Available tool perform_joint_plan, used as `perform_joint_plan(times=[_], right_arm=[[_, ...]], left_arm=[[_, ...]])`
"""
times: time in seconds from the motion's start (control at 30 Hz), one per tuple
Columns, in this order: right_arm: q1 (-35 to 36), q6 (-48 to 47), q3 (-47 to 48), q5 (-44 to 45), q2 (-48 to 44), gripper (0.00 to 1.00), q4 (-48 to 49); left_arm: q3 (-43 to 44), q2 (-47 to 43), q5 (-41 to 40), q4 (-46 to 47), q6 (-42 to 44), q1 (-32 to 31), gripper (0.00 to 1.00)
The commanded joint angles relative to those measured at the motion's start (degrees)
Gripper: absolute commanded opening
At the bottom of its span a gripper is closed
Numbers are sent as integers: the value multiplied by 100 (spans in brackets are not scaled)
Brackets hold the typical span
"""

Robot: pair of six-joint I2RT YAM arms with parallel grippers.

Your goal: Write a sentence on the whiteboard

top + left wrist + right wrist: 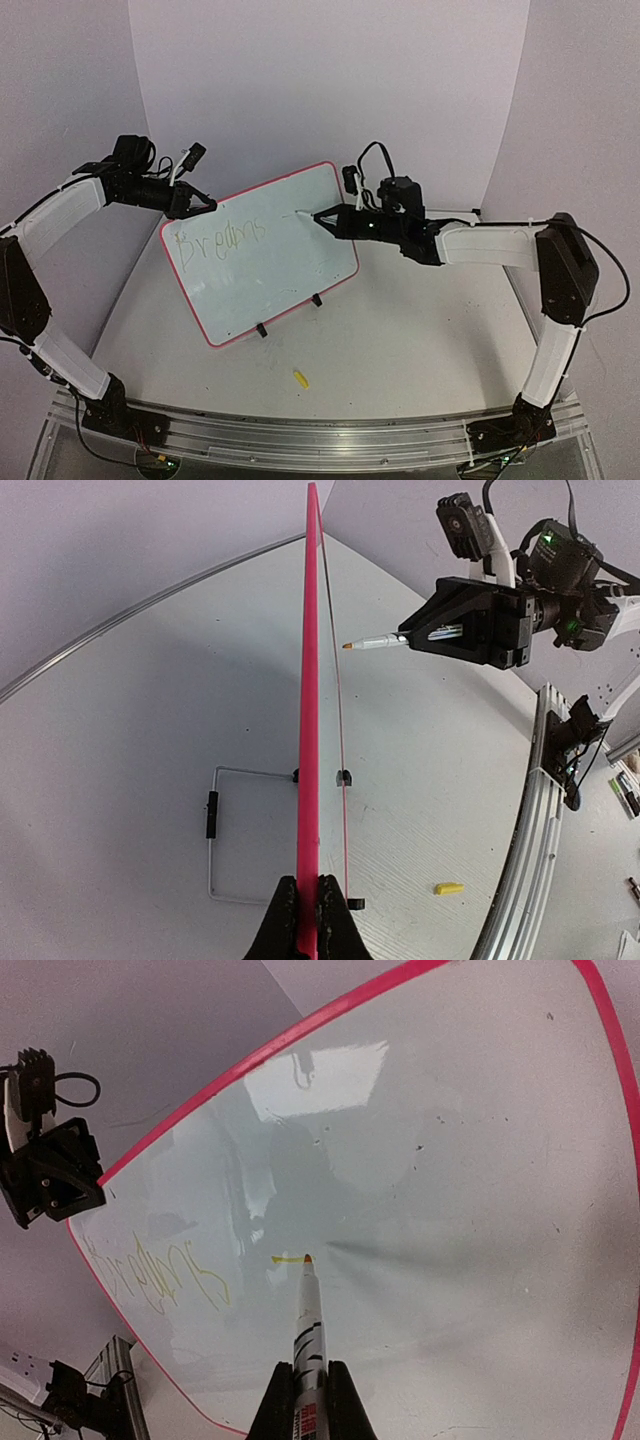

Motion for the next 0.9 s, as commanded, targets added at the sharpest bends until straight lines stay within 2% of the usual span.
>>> perform_joint_plan(times=[0.0, 0.4, 0.87], right_arm=[[-29, -60, 124, -190, -307, 0, 308], [-18, 19, 753, -419, 261, 0, 221], [-15, 87, 698, -317, 467, 0, 97]], left_arm=[[-165, 139, 64, -281, 196, -104, 0], [-167, 165, 82, -273, 188, -105, 0], [-157, 148, 99, -278, 188, -102, 0]])
